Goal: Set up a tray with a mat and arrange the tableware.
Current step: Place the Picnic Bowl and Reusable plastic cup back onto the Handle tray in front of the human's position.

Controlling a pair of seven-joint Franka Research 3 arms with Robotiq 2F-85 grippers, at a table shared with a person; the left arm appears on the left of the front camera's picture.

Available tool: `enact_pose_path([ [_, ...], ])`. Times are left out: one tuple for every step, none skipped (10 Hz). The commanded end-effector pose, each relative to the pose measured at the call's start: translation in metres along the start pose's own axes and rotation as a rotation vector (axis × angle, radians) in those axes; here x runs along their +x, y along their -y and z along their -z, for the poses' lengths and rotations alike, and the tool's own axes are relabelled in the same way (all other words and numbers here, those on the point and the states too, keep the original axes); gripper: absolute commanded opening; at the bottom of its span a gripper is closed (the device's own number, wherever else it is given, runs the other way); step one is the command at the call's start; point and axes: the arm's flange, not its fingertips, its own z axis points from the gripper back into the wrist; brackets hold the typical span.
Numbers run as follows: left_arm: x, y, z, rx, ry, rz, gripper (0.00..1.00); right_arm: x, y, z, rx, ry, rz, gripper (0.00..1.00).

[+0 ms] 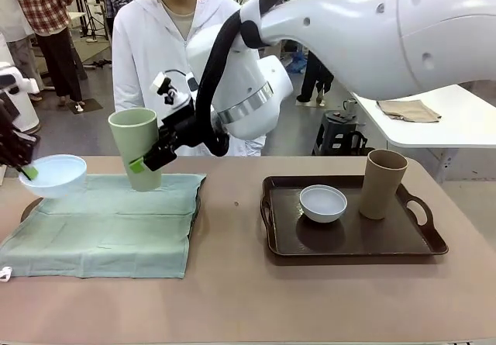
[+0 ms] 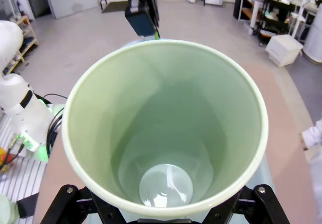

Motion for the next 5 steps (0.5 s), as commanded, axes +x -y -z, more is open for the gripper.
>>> enact_pose_path([
  [0.012,-0.002,0.024,-0.028,0.0,0.026,0.04,-0.02,-0.001,0.003,0.014,0.037,-0.011,0.83],
  [0.013,-0.005,0.031,-0.043,-0.001,0.026,0.04,-0.027,-0.001,0.01,0.022,0.036,-0.01,0.83],
  [0.018,-0.007,0.033,-0.073,0.006,0.024,0.04,-0.031,0.0,0.012,0.013,0.017,0.0,0.83],
  [0.013,-0.006,0.022,-0.09,-0.013,0.002,0.04,-0.025,-0.002,0.01,-0.039,-0.038,0.078,0.83],
  [0.012,-0.003,0.037,-0.02,-0.021,0.006,0.04,-0.026,0.005,0.014,0.019,0.001,0.011,0.83],
])
